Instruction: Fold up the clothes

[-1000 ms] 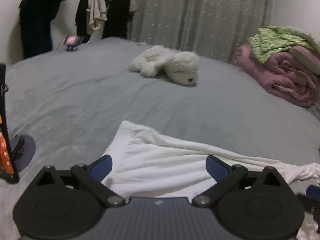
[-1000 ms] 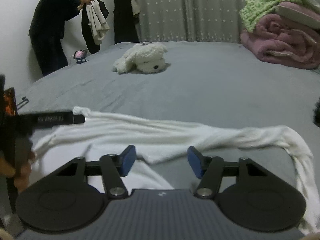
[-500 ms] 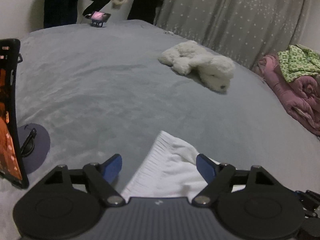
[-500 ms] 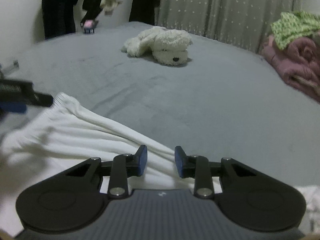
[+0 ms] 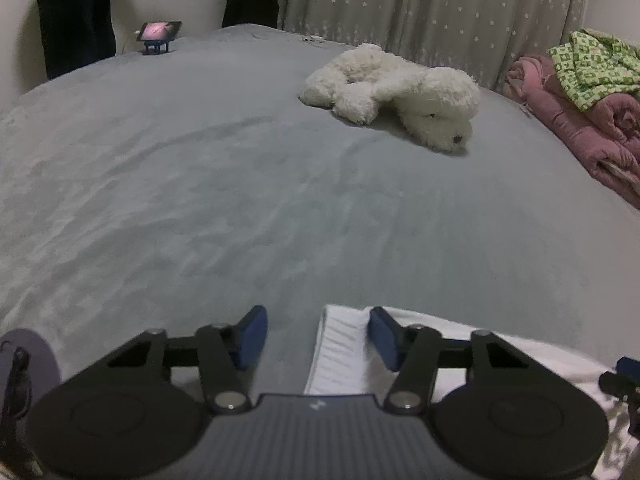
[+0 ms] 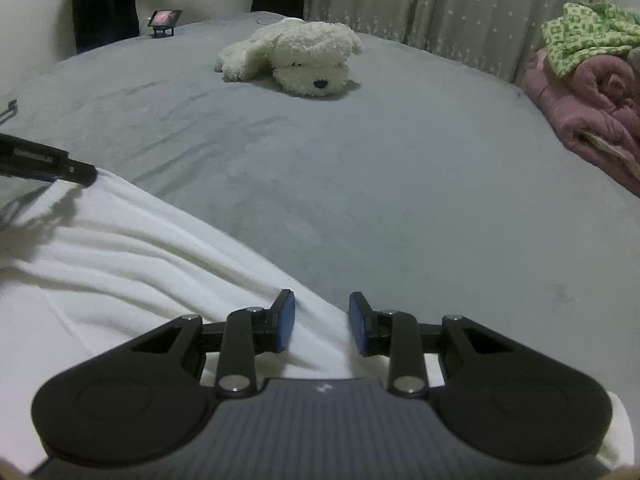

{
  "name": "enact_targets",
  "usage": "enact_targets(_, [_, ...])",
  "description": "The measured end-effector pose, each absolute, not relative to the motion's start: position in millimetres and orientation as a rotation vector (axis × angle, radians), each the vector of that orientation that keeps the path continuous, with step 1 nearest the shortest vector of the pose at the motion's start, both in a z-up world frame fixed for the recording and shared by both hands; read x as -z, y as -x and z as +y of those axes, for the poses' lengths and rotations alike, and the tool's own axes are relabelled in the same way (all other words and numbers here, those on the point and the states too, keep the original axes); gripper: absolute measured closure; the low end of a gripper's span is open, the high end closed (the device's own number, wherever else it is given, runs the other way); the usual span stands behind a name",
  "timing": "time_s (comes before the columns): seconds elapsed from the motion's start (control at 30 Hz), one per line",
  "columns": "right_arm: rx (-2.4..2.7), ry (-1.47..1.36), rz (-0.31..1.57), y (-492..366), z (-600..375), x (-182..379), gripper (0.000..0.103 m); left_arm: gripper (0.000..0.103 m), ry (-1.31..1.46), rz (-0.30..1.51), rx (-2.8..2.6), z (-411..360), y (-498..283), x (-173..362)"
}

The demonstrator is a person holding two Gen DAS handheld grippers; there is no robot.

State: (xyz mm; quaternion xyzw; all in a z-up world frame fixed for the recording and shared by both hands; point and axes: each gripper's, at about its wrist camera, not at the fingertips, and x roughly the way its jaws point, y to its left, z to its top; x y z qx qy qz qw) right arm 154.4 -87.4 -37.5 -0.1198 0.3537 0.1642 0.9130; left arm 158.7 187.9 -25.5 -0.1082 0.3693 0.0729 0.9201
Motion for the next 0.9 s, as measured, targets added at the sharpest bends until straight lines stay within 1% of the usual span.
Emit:
enact_targets(0.1, [-0.365, 0.212, 0.74, -159.5, -88.0, 33.5, 0.071, 0.055, 0.205, 0.744, -0.142, 183.8, -156.1, 27.0])
enact_targets(0.17, [-0.37, 0.161, 0.741, -163.2, -92.6, 28.5, 0.071, 0.056, 0.164, 0.735, -0.147, 177.2, -155.2, 28.2])
enact_targets(0.23, [-0.371, 0.114, 0.748, -166.7, -98.7, 24.7, 0.071, 0.059, 0.133, 0.729, -0.152, 170.9, -154.3, 28.5])
enact_targets(0.3, [-0.38, 0.098, 0.782, -170.1, -100.7, 25.9, 0.071, 0.069, 0.114, 0.723, -0.149, 166.2, -153.0, 28.1])
enact_targets(0.33, [-0.383, 0.113, 0.803, -171.1, -99.4, 28.5, 0.071, 0.071, 0.106, 0.721, -0.145, 164.4, -152.4, 27.8])
enact_targets(0.37, [-0.384, 0.138, 0.823, -171.2, -96.9, 32.0, 0.071, 0.077, 0.098, 0.719, -0.141, 162.6, -151.8, 27.4])
enact_targets(0.4, [-0.385, 0.172, 0.829, -169.1, -93.4, 35.6, 0.071, 0.077, 0.093, 0.717, -0.141, 161.4, -151.2, 27.2])
enact_targets(0.43, [-0.389, 0.195, 0.823, -166.3, -90.4, 37.1, 0.077, 0.078, 0.087, 0.715, -0.143, 160.9, -151.5, 27.3])
enact_targets(0.47, [-0.395, 0.209, 0.819, -164.0, -87.9, 37.2, 0.095, 0.079, 0.08, 0.713, -0.146, 160.3, -151.9, 27.4])
enact_targets(0.5, [-0.398, 0.22, 0.817, -162.0, -85.0, 37.0, 0.102, 0.08, 0.079, 0.709, -0.147, 160.3, -151.6, 27.3])
enact_targets(0.6, [-0.373, 0.28, 0.784, -156.4, -77.0, 34.9, 0.101, 0.08, 0.092, 0.699, -0.156, 162.3, -150.7, 26.4])
enact_targets(0.73, [-0.314, 0.316, 0.674, -152.2, -76.0, 23.9, 0.102, 0.081, 0.092, 0.652, -0.193, 166.4, -149.2, 22.2])
enact_targets(0.83, [-0.265, 0.35, 0.596, -155.4, -70.1, 19.6, 0.102, 0.081, 0.078, 0.652, -0.204, 167.0, -153.7, 27.7])
enact_targets(0.9, [-0.25, 0.368, 0.595, -162.1, -64.8, 25.6, 0.102, 0.081, 0.068, 0.653, -0.21, 167.3, -156.8, 31.7])
